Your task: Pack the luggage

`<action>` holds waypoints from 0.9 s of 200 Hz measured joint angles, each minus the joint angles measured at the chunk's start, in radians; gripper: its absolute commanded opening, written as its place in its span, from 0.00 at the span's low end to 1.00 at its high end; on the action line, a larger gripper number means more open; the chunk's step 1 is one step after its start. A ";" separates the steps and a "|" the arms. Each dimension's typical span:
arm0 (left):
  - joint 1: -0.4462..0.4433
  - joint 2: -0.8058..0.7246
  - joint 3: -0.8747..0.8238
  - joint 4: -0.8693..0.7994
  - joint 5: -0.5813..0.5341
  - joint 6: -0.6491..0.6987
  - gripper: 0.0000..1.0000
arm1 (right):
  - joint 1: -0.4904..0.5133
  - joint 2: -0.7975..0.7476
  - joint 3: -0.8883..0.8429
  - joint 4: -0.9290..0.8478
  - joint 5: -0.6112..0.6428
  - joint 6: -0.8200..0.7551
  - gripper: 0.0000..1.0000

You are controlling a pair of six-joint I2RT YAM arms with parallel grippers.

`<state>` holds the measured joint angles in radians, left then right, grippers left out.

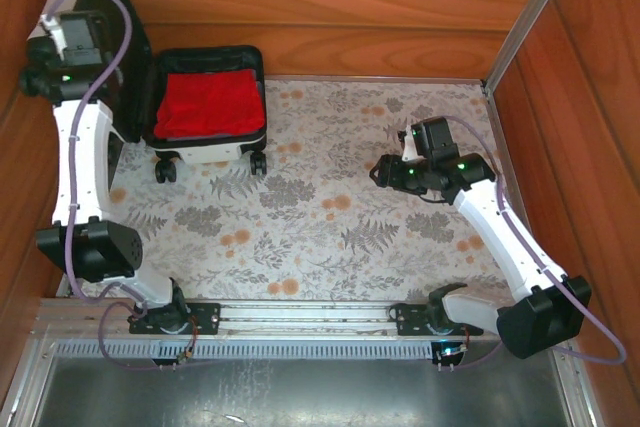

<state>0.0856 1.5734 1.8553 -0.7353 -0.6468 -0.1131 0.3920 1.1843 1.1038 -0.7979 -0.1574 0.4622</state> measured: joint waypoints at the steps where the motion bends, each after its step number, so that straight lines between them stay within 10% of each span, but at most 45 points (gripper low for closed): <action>1: -0.005 -0.001 -0.001 0.001 -0.003 0.002 0.20 | 0.000 0.000 -0.001 0.000 0.000 0.000 0.64; 15: -0.097 -0.018 -0.016 0.010 -0.050 0.023 0.23 | 0.000 -0.006 -0.018 0.003 0.002 0.000 0.65; 53: -0.409 -0.048 -0.093 0.053 0.008 0.018 0.69 | 0.000 -0.069 -0.062 -0.005 0.039 0.000 0.70; 116: -0.913 -0.062 -0.082 0.169 0.163 0.260 0.76 | 0.000 -0.122 -0.057 -0.059 0.090 0.000 0.75; 147: -0.807 -0.163 -0.059 0.187 0.118 0.318 0.77 | 0.000 -0.092 0.021 -0.084 0.082 0.002 0.76; 180: -0.323 -0.272 -0.054 0.126 0.122 0.199 0.76 | 0.030 -0.007 0.128 -0.084 0.059 0.021 0.76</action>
<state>-0.2371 1.3014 1.8015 -0.6098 -0.5247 0.0856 0.4221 1.1770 1.2316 -0.8818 -0.0986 0.4828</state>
